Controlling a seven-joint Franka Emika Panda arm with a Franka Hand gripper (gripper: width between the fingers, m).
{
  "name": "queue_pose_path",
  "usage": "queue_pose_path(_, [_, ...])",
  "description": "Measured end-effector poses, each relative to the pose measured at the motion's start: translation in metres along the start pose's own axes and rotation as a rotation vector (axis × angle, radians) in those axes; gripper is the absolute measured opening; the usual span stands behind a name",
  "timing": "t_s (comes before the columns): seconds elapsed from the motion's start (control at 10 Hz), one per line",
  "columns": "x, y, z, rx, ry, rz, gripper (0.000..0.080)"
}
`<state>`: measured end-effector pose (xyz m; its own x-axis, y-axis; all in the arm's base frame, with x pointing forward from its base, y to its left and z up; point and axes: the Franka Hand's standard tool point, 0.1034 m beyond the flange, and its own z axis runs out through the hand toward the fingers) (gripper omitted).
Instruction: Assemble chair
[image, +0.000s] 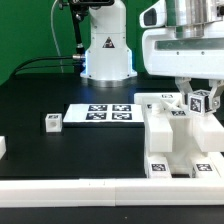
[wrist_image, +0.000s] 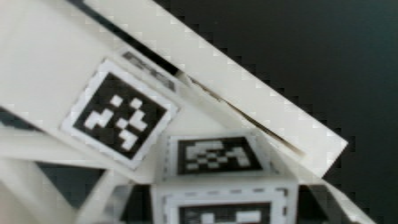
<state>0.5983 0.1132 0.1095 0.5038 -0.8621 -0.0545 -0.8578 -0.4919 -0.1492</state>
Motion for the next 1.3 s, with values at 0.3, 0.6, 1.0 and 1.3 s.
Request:
queue_pose_path(0.3, [-0.001,0.0009,0.0006,0.003,-0.014,0.25,0.0278])
queue_pose_path(0.6, [-0.0007,0.0013,0.0011,0.005,-0.042,0.53,0.0278])
queue_pose_path(1.0, [-0.0048,0.0022,0.0047,0.006,-0.084,0.822,0.0276])
queue_pose_path(1.3, [-0.007,0.0006,0.0049,0.009,-0.092,0.932,0.0276])
